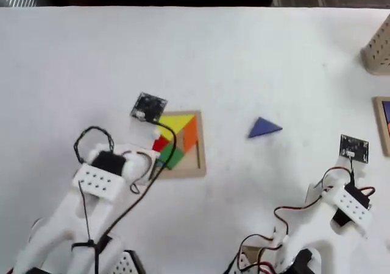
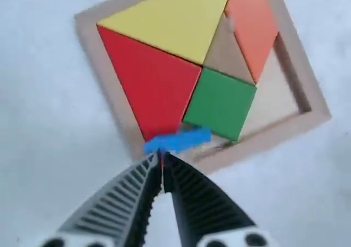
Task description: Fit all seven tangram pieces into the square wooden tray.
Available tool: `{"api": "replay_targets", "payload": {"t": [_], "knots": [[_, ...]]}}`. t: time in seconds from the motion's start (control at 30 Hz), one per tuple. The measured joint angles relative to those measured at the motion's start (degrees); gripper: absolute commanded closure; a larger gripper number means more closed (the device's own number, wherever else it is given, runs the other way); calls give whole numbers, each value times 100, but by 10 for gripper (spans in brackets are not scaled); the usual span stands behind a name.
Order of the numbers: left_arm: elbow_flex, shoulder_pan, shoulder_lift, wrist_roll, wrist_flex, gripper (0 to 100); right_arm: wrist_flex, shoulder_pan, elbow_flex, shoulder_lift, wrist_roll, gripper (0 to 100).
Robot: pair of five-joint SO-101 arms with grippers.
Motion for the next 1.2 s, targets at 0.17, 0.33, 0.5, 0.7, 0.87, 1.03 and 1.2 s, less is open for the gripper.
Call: {"api": "replay_targets", "payload": {"t": [0.17,0.33,0.5,0.7,0.87,1.03,1.2], "knots": [[9,0,0,0,0,808,0,0,0,0,0,977],[35,167,0,9,53,805,0,0,0,0,0,977],[35,167,0,9,53,802,0,0,0,0,0,977],[35,193,0,9,237,804,0,0,0,0,0,977],[-431,193,0,-9,949,805,0,-88,0,0,0,977],[-782,193,0,-281,1354,805,0,-141,0,0,0,977],[-844,26,0,-352,1363,805,0,-141,0,0,0,977]]}}
